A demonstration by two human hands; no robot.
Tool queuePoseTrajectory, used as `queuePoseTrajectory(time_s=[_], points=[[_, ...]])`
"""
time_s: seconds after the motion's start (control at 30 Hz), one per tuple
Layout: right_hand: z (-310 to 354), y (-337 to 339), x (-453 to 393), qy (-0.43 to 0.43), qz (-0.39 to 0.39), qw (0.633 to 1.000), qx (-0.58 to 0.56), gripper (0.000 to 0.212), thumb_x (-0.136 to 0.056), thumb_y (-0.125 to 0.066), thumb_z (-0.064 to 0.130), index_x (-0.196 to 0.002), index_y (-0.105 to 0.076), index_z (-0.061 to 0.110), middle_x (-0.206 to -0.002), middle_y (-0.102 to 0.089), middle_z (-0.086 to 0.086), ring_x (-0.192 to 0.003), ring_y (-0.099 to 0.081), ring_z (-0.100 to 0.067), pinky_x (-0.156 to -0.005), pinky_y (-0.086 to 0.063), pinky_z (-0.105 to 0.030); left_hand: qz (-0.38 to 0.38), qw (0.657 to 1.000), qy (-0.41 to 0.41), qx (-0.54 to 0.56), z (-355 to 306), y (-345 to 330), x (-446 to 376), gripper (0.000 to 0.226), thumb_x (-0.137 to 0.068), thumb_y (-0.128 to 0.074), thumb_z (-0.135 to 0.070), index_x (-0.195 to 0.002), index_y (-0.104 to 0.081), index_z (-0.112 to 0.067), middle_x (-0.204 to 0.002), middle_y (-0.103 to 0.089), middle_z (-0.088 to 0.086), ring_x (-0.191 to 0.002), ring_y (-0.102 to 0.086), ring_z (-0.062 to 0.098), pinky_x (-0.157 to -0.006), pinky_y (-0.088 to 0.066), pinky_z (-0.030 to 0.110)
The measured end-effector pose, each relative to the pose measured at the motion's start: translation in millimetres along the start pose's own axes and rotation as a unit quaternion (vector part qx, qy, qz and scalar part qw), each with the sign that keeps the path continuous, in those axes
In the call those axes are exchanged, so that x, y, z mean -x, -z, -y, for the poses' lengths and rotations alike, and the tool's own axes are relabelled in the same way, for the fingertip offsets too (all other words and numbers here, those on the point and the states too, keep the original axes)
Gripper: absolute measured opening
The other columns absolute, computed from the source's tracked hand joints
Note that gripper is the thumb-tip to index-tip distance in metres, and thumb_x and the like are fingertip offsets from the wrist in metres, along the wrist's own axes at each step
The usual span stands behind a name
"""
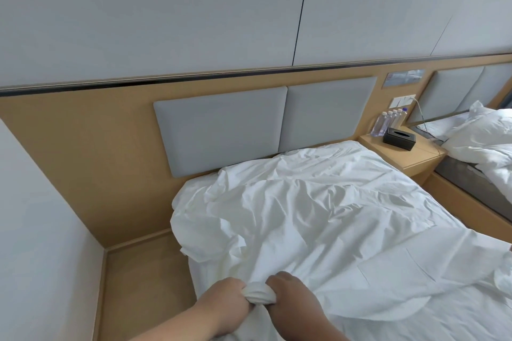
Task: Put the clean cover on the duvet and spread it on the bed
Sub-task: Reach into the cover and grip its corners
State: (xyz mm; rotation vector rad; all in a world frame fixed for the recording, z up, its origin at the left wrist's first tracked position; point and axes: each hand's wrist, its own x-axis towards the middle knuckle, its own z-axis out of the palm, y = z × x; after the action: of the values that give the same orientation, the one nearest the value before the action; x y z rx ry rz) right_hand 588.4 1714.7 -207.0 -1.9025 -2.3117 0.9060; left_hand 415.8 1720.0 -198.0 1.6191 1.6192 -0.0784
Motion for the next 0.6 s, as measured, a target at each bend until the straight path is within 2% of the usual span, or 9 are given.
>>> queuePoseTrajectory(time_s=[0.07,0.17,0.27,0.33,0.4,0.43,0.5,0.57,0.6], points=[[6.7,1.8,-1.8,0.012,-0.002,1.0,0.01,0.007,-0.088,-0.044,0.029,-0.095,-0.047,0.027,-0.089,-0.046,0.011,-0.088,-0.046,-0.015,-0.071,-0.039,-0.032,0.028,0.999,0.027,-0.034,0.1,4.6,-0.4,0.031,-0.093,-0.046,-0.045,-0.078,-0.059,-0.022,-0.076,-0.053,-0.009,-0.09,-0.062,0.019,-0.076,-0.043,0.025],[17.3,1.3,-2.2,0.016,0.025,1.0,0.001,0.009,-0.087,-0.042,0.026,-0.096,-0.04,0.028,-0.083,-0.051,0.006,-0.083,-0.051,-0.022,-0.059,-0.033,-0.027,0.081,0.989,0.075,-0.1,1.6,8.8,-3.4,0.019,-0.095,-0.055,-0.033,-0.103,-0.059,-0.017,-0.094,-0.052,-0.002,-0.105,-0.056,0.02,-0.09,-0.04,0.027],[20.3,-0.5,2.1,0.012,0.054,0.998,-0.007,0.011,-0.089,-0.044,0.032,-0.097,-0.043,0.025,-0.076,-0.048,0.007,-0.082,-0.052,-0.025,-0.056,-0.03,-0.02,0.095,0.98,0.094,-0.147,8.1,8.1,-1.9,0.021,-0.092,-0.062,-0.026,-0.107,-0.058,-0.012,-0.103,-0.049,0.001,-0.111,-0.053,0.02,-0.099,-0.038,0.028],[23.9,3.7,5.7,0.017,0.068,0.998,-0.009,0.022,-0.089,-0.046,0.036,-0.103,-0.051,0.019,-0.085,-0.057,0.002,-0.09,-0.059,-0.027,-0.064,-0.039,-0.028,0.087,0.978,0.096,-0.163,14.0,5.9,0.5,0.024,-0.1,-0.055,-0.017,-0.108,-0.058,0.005,-0.094,-0.05,0.008,-0.101,-0.053,0.017,-0.092,-0.038,0.014],[27.4,10.4,8.8,0.009,0.085,0.996,-0.001,0.035,-0.087,-0.046,0.042,-0.111,-0.056,0.019,-0.101,-0.063,-0.003,-0.098,-0.061,-0.027,-0.078,-0.045,-0.032,0.089,0.98,0.085,-0.156,16.2,6.4,1.8,0.035,-0.106,-0.043,-0.012,-0.136,-0.048,0.005,-0.121,-0.054,0.022,-0.117,-0.055,0.024,-0.085,-0.034,0.008],[29.9,14.4,10.8,-0.003,0.096,0.995,0.008,0.039,-0.087,-0.046,0.046,-0.114,-0.058,0.02,-0.108,-0.065,-0.003,-0.101,-0.061,-0.025,-0.084,-0.046,-0.032,0.083,0.979,0.068,-0.174,16.4,7.1,2.7,0.04,-0.106,-0.04,-0.017,-0.144,-0.042,-0.004,-0.138,-0.049,0.02,-0.129,-0.049,0.027,-0.094,-0.036,0.017],[35.8,18.9,11.5,-0.015,0.127,0.992,0.022,0.041,-0.094,-0.046,0.046,-0.124,-0.059,0.02,-0.125,-0.063,-0.003,-0.116,-0.058,-0.021,-0.095,-0.043,-0.03,0.08,0.97,0.036,-0.227,15.2,7.8,6.7,0.042,-0.105,-0.036,-0.026,-0.146,-0.036,-0.016,-0.147,-0.042,0.012,-0.137,-0.041,0.029,-0.1,-0.034,0.035],[37.0,22.3,12.9,-0.035,0.154,0.987,0.038,0.041,-0.107,-0.039,0.033,-0.138,-0.053,0.012,-0.144,-0.054,-0.007,-0.133,-0.049,-0.018,-0.107,-0.033,-0.025,0.071,0.965,0.001,-0.253,14.8,1.2,5.1,0.039,-0.102,-0.037,-0.027,-0.14,-0.04,-0.015,-0.135,-0.049,0.011,-0.131,-0.045,0.029,-0.092,-0.034,0.038],[35.9,24.3,15.9,-0.033,0.153,0.987,0.048,0.039,-0.11,-0.035,0.026,-0.141,-0.052,0.01,-0.145,-0.052,-0.01,-0.135,-0.047,-0.02,-0.109,-0.03,-0.024,0.054,0.966,-0.014,-0.253,14.4,-2.0,5.4,0.036,-0.099,-0.039,-0.026,-0.133,-0.043,-0.013,-0.118,-0.051,0.009,-0.123,-0.05,0.03,-0.086,-0.035,0.038]])
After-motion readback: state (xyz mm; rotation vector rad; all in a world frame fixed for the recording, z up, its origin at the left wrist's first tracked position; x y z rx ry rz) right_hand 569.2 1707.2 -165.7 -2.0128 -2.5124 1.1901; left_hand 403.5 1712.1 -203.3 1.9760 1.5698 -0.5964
